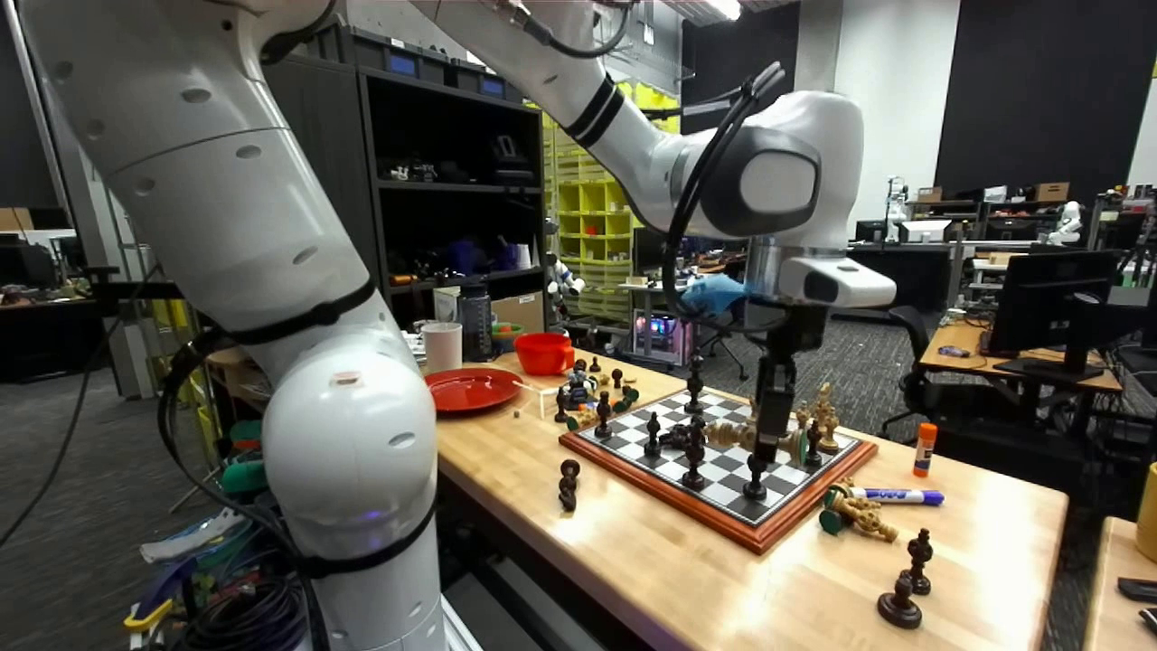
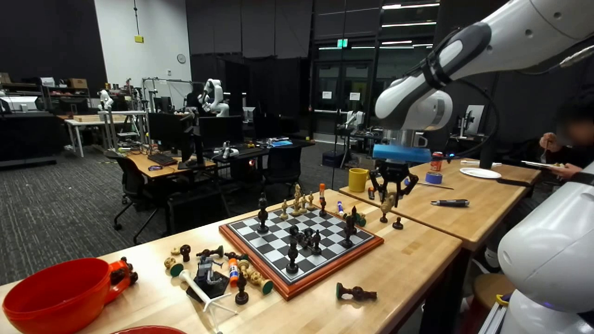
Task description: Pick up the white king chess piece and put it on the table, pick up the white king chess piece and put it on the chess board a box in front and two to the right of the black king chess piece
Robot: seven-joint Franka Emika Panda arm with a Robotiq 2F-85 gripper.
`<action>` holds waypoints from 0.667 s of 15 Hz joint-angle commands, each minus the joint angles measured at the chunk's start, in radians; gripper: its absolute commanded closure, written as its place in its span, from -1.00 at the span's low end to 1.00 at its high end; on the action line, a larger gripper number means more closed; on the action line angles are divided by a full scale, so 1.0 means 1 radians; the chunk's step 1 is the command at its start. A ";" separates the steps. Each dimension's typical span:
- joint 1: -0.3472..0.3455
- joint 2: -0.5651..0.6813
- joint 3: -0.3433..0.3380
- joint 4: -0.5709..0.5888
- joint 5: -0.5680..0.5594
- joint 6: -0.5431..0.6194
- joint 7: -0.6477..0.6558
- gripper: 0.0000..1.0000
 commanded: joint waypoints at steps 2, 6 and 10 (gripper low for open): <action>-0.045 0.009 -0.002 -0.157 0.006 0.169 0.027 0.82; -0.076 0.040 -0.004 -0.235 0.003 0.259 0.035 0.82; -0.068 0.110 0.000 -0.227 0.014 0.340 0.023 0.82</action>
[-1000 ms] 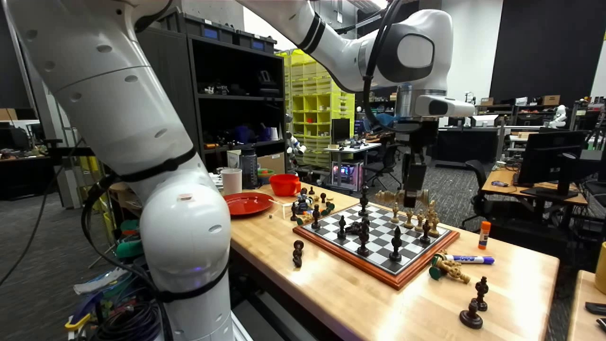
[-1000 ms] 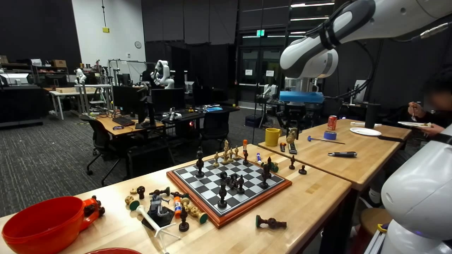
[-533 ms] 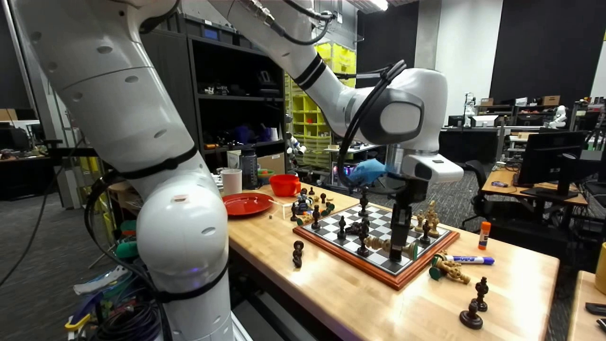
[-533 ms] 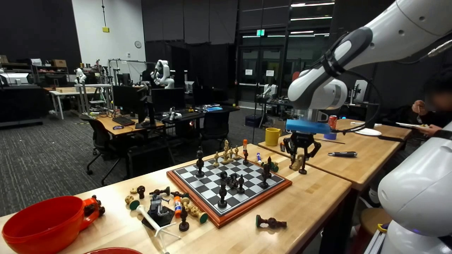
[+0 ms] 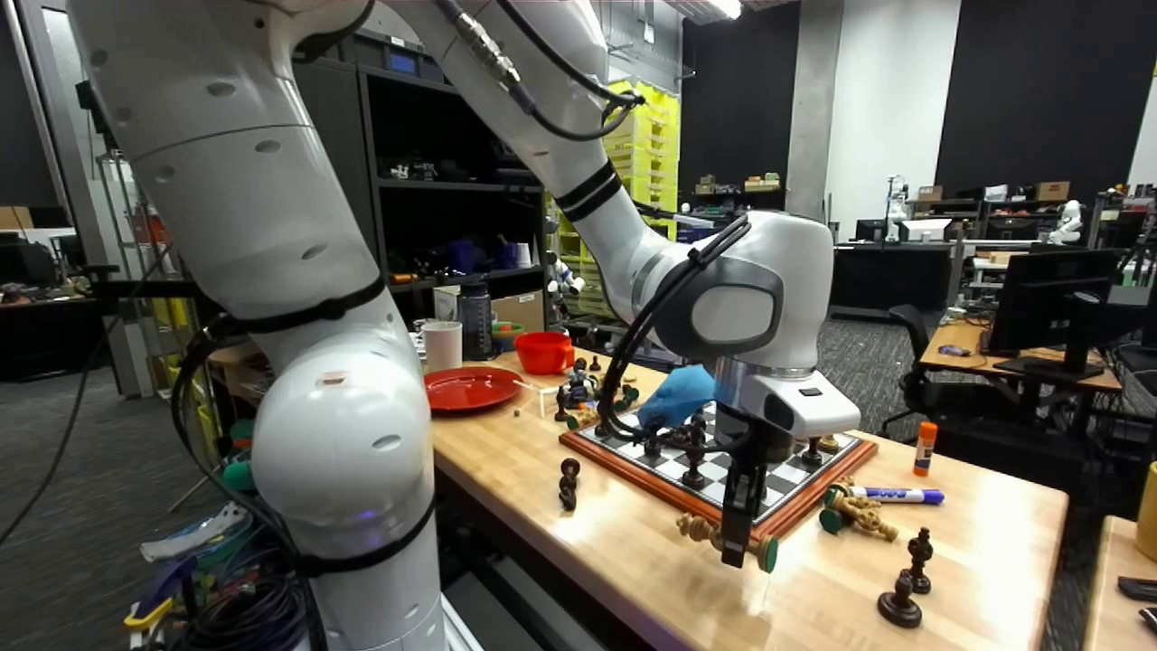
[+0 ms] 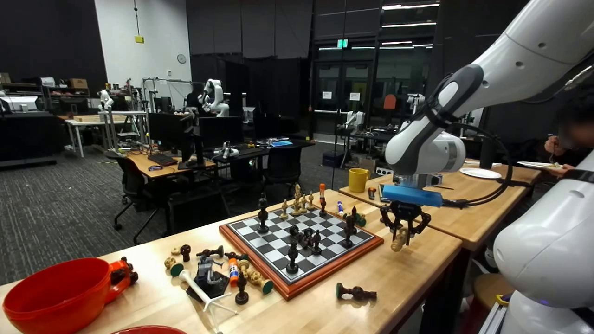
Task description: Pick up the white king chess piece and put it on the table, pick up the white king chess piece and put it on the chess board a box in front and two to the right of the black king chess piece
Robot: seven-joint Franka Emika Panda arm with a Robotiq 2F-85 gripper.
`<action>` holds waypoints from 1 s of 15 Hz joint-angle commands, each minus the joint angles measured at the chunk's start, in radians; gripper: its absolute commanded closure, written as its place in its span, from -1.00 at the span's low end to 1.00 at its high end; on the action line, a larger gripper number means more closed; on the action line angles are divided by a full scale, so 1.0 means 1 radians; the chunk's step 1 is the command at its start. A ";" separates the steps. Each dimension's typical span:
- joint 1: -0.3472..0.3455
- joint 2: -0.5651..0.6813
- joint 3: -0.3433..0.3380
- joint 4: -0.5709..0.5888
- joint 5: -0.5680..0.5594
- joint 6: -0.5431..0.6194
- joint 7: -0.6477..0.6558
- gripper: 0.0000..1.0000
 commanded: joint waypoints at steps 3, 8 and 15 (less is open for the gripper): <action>0.007 0.069 0.012 0.004 0.007 0.083 0.014 0.82; 0.001 0.122 0.008 0.010 -0.017 0.113 0.041 0.82; -0.018 0.121 0.006 0.017 -0.091 0.105 0.116 0.82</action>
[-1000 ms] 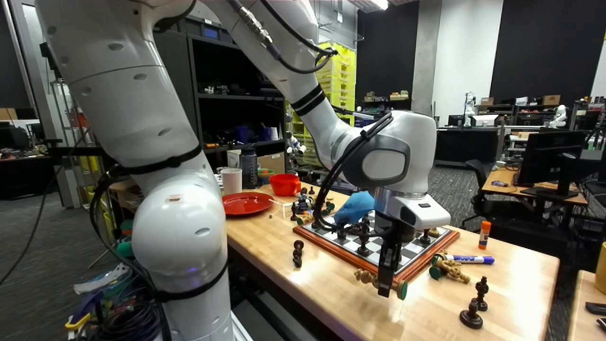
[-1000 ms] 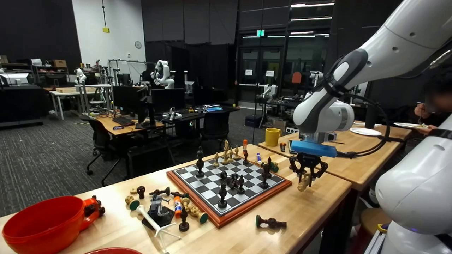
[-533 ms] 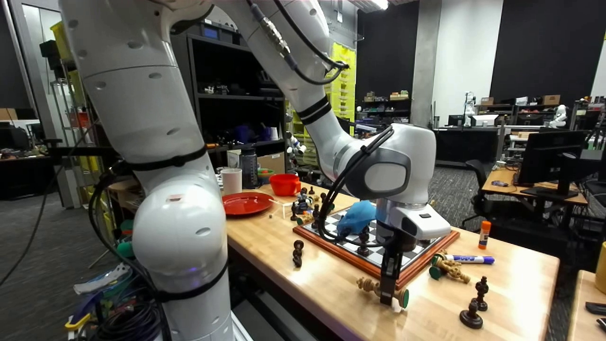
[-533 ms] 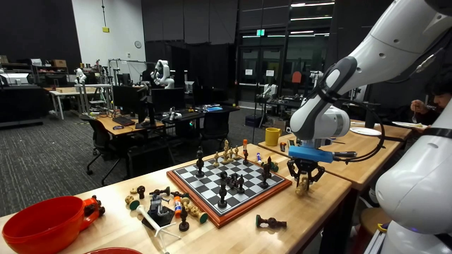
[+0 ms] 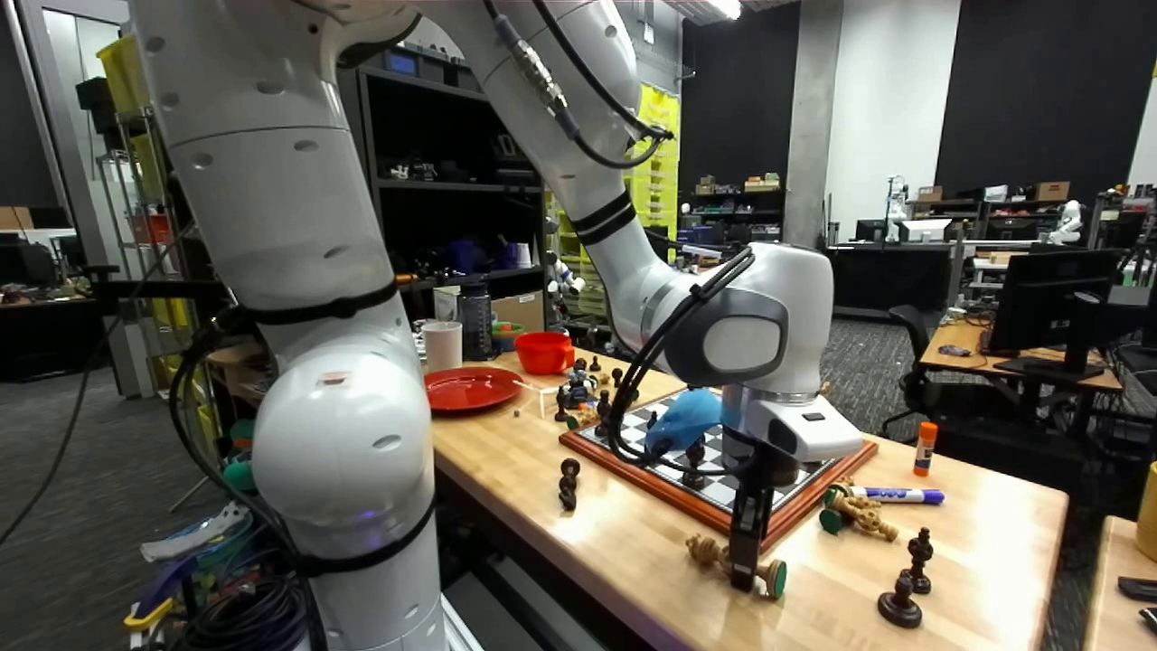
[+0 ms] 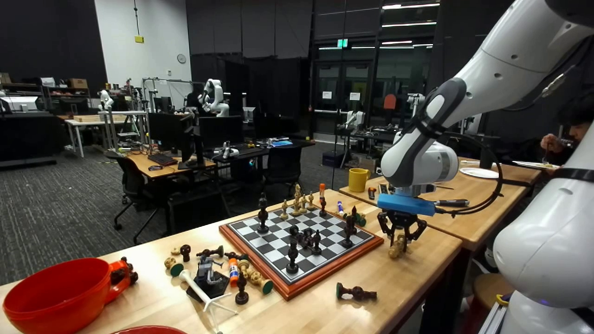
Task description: Pick up the white king chess piece and put it on the table, pick up the white king chess piece and put it on the chess board a box in front and two to the right of the black king chess piece
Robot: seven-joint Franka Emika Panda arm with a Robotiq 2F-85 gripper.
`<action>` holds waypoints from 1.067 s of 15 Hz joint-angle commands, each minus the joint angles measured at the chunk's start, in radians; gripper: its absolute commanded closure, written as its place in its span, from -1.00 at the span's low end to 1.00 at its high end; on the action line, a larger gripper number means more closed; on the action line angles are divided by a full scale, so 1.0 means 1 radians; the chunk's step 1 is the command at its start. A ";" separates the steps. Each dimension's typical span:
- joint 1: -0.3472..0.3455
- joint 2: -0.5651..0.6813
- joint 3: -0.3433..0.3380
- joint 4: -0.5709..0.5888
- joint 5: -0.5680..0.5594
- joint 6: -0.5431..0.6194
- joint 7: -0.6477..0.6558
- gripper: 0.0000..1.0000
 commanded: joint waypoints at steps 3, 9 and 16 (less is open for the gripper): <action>-0.017 -0.003 0.002 -0.005 -0.080 0.003 0.078 -0.20; 0.003 -0.066 0.010 -0.050 -0.084 0.012 0.090 -0.90; -0.005 -0.136 0.080 -0.043 -0.147 0.061 0.156 -1.00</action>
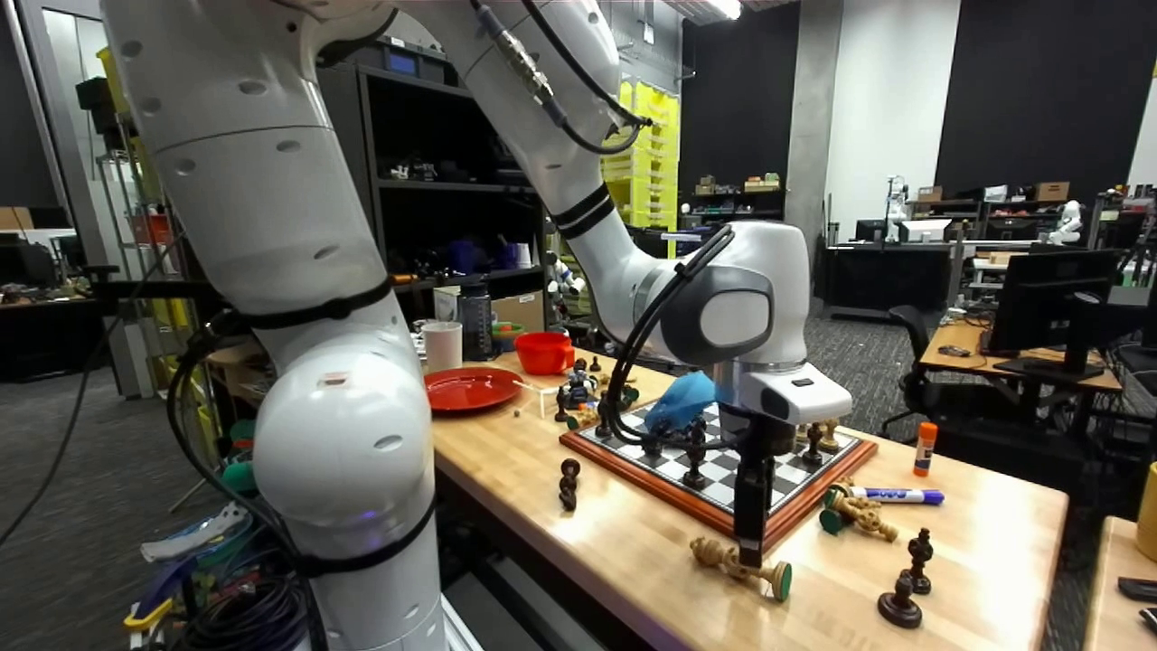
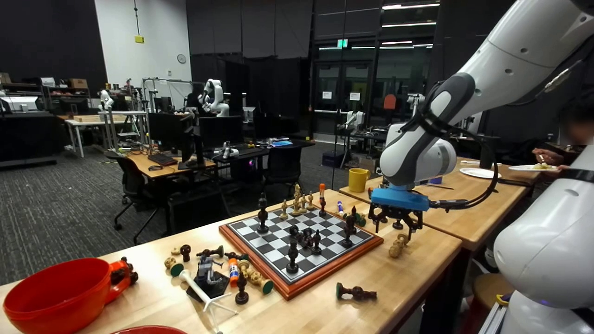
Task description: Pick up the white king chess piece and put it on the table, pick up the white king chess piece and put it on the chess board a box in front and two to the right of the black king chess piece
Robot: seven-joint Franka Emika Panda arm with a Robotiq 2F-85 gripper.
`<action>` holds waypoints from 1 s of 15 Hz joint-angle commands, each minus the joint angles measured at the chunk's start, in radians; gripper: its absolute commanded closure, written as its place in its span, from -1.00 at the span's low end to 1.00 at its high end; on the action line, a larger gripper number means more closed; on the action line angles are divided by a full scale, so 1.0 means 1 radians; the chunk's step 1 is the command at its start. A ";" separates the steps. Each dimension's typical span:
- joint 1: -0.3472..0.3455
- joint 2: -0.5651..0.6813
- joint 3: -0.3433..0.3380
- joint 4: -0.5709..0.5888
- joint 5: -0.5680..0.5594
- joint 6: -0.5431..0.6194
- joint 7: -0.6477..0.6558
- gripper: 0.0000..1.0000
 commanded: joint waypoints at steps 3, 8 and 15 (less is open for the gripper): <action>-0.048 -0.088 0.094 -0.005 -0.139 0.064 0.198 -1.00; -0.126 -0.157 0.186 -0.035 -0.320 0.056 0.484 -1.00; -0.097 -0.126 0.178 -0.003 -0.410 0.023 0.599 -1.00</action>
